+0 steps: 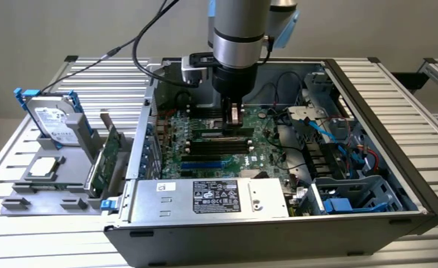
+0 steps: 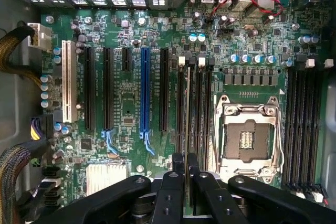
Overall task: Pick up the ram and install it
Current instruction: 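Insert the ram into the slot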
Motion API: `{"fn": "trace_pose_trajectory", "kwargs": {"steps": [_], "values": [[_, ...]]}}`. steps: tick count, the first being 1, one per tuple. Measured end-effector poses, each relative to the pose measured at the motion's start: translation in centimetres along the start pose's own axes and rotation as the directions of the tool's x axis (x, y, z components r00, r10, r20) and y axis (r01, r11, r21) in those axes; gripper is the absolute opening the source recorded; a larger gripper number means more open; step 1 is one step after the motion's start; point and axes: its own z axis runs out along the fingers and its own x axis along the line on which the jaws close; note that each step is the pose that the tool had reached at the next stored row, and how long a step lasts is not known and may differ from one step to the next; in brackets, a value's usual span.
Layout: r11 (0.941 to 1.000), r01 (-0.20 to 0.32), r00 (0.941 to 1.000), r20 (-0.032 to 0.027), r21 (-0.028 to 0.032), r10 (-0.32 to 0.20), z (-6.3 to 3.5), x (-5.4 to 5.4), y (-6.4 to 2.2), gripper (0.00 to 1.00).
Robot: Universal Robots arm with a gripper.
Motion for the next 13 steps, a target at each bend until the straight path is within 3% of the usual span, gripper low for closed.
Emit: {"fn": "trace_pose_trajectory", "kwargs": {"steps": [13], "values": [[0.9995,0.032,0.9995,-0.0005,-0.0009,-0.032,2.34,0.1,0.42,0.14]]}}
